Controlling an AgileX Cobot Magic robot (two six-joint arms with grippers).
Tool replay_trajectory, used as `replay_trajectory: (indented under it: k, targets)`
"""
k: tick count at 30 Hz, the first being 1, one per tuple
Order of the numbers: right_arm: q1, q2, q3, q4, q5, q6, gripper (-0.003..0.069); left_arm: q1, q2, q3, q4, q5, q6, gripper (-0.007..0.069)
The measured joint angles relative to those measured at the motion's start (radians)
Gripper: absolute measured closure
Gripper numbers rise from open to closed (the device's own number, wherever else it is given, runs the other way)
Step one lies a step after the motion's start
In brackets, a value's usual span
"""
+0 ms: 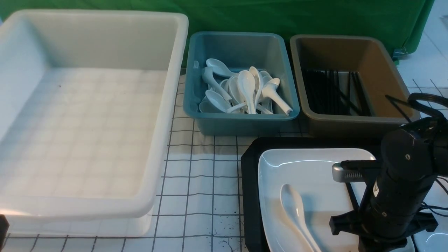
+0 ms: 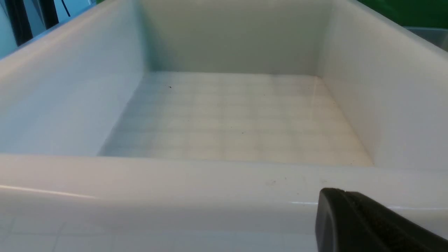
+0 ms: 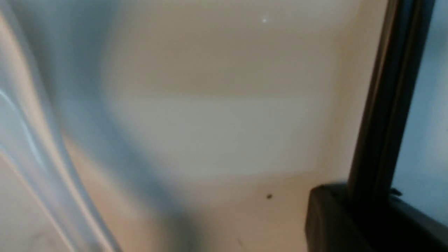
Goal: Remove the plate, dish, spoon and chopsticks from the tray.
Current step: Use the right arm to grab a pair of chopsticks from the plate, then use the right arm to put the chopsticks into the small storage box on the right
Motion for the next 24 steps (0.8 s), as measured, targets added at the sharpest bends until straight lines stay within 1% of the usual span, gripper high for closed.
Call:
replay_trajectory:
  k: [3,6,10,12,13,15,18,20,23,24]
  targets:
    - [0.0,-0.063,0.0,0.002,0.027,-0.023,0.0492,0.0,0.0,0.0,0.0,0.0,0.0,0.062]
    - [0.002,-0.189,0.0,0.003,0.061,-0.047,0.0492,0.0,0.0,0.0,0.0,0.0,0.0,0.062]
    - [0.002,-0.4,0.0,0.004,0.152,-0.087,0.0492,0.0,0.0,0.0,0.0,0.0,0.0,0.062]
    - [0.002,-0.457,-0.001,0.003,0.17,-0.099,0.0492,0.0,0.0,0.0,0.0,0.0,0.0,0.062]
    - [0.002,-0.524,-0.009,-0.006,0.178,-0.114,0.0492,0.0,0.0,0.0,0.0,0.0,0.0,0.062]
    - [0.002,-0.639,-0.038,-0.051,0.125,-0.121,0.0492,0.0,0.0,0.0,0.0,0.0,0.0,0.062]
    - [0.002,-0.712,-0.094,-0.109,0.025,-0.122,0.0492,0.0,0.0,0.0,0.0,0.0,0.0,0.062]
    - [0.002,-0.714,-0.138,-0.137,-0.035,-0.122,0.0492,0.0,0.0,0.0,0.0,0.0,0.0,0.062]
    - [0.002,-0.655,-0.208,-0.181,-0.107,-0.114,0.0492,0.0,0.0,0.0,0.0,0.0,0.0,0.062]
    - [0.002,-0.642,-0.212,-0.184,-0.112,-0.114,0.0492,0.0,0.0,0.0,0.0,0.0,0.0,0.062]
